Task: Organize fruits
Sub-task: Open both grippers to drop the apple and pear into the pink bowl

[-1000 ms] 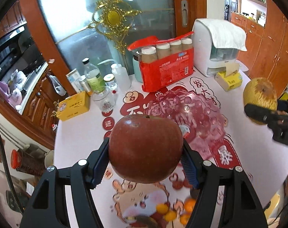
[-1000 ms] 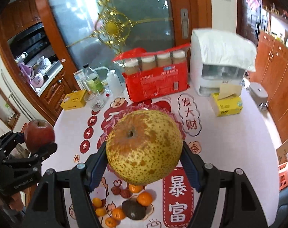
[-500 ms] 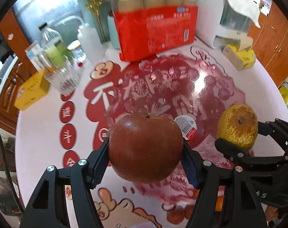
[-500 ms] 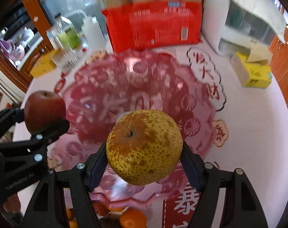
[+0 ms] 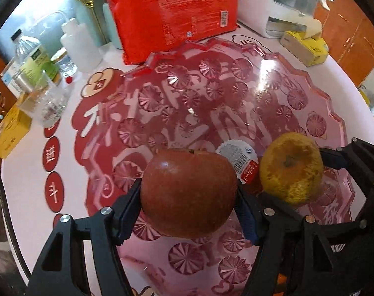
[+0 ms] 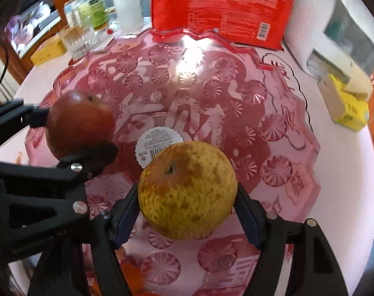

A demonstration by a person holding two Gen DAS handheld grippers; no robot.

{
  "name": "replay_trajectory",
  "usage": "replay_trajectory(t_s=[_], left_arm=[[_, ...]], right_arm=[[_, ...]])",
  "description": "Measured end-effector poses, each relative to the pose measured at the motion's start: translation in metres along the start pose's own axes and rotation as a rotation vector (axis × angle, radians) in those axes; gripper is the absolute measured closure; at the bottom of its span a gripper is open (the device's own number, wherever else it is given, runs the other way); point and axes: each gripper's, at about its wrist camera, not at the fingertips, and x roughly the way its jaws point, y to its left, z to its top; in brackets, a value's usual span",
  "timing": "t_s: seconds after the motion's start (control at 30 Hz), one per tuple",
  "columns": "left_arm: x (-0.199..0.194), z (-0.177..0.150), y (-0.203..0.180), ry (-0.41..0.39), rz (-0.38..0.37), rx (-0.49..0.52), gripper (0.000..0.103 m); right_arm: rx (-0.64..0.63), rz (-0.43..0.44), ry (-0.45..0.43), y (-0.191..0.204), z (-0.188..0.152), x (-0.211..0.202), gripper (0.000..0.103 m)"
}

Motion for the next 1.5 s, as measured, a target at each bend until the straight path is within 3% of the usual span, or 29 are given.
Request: replay_trajectory(t_s=[0.17, 0.83, 1.1, 1.5], left_arm=[[-0.004, -0.002, -0.001, -0.025, -0.029, 0.013, 0.009], [-0.069, -0.015, 0.015, -0.118, 0.001, -0.055, 0.006], [-0.086, -0.027, 0.021, -0.106, -0.025, -0.106, 0.001], [-0.128, -0.049, 0.027, -0.153, -0.022, -0.166, 0.001]], right_arm=[[-0.056, 0.025, -0.026, 0.006, -0.006, -0.001, 0.028], [0.135, 0.111, -0.097, -0.017, -0.015, -0.035, 0.027], [0.195, 0.103, -0.098, -0.022, -0.020, -0.048, 0.027], [0.238, 0.092, -0.107, -0.017, -0.033, -0.078, 0.027]])
